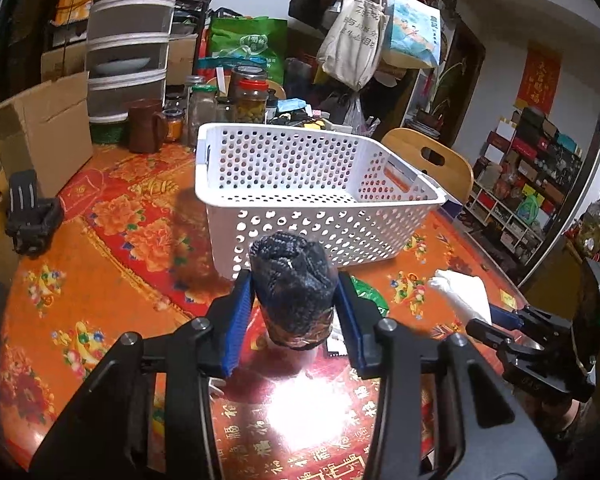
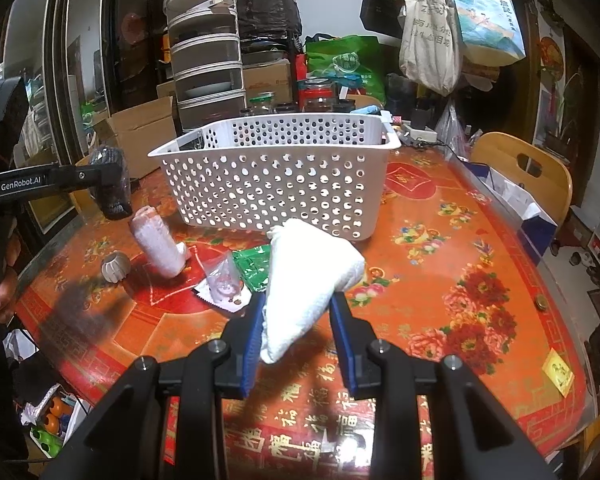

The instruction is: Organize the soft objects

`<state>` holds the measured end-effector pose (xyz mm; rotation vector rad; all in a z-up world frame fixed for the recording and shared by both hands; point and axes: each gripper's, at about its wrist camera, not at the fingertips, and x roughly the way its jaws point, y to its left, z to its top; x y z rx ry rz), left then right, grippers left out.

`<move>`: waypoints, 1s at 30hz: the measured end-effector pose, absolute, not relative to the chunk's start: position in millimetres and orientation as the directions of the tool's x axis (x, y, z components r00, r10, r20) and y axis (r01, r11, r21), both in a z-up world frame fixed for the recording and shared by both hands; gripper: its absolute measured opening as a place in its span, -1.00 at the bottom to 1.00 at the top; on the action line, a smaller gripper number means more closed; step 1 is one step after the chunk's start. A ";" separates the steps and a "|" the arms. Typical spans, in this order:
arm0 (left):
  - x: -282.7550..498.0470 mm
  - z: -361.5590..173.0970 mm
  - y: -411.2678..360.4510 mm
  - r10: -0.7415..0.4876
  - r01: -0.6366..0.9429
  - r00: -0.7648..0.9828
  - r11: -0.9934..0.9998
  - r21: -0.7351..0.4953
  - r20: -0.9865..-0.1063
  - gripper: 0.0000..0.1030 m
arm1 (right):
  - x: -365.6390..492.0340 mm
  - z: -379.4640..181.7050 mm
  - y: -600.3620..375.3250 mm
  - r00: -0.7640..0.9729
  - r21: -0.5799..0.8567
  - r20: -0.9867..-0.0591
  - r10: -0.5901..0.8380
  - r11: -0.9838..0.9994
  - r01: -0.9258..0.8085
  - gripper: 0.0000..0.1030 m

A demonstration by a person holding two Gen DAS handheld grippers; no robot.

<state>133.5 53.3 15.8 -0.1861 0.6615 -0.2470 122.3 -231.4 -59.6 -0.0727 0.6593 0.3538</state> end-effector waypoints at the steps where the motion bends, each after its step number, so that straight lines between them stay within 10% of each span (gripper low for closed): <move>1: 133.0 11.8 55.6 -0.285 0.163 0.757 0.954 -0.253 -0.588 -0.26 | 122.2 -59.5 -231.4 0.733 0.045 -0.611 0.299 0.938 -0.344 -0.39; 24: 52.1 -77.7 134.4 -0.143 -0.098 0.726 0.947 -0.307 -0.672 -0.16 | 120.5 -67.9 -215.9 0.708 0.045 -0.630 0.319 0.925 -0.377 -0.39; 30: 48.0 -85.8 138.1 -0.113 -0.128 0.729 0.946 -0.298 -0.675 0.32 | 119.4 -71.6 -215.3 0.702 0.046 -0.636 0.321 0.924 -0.380 -0.39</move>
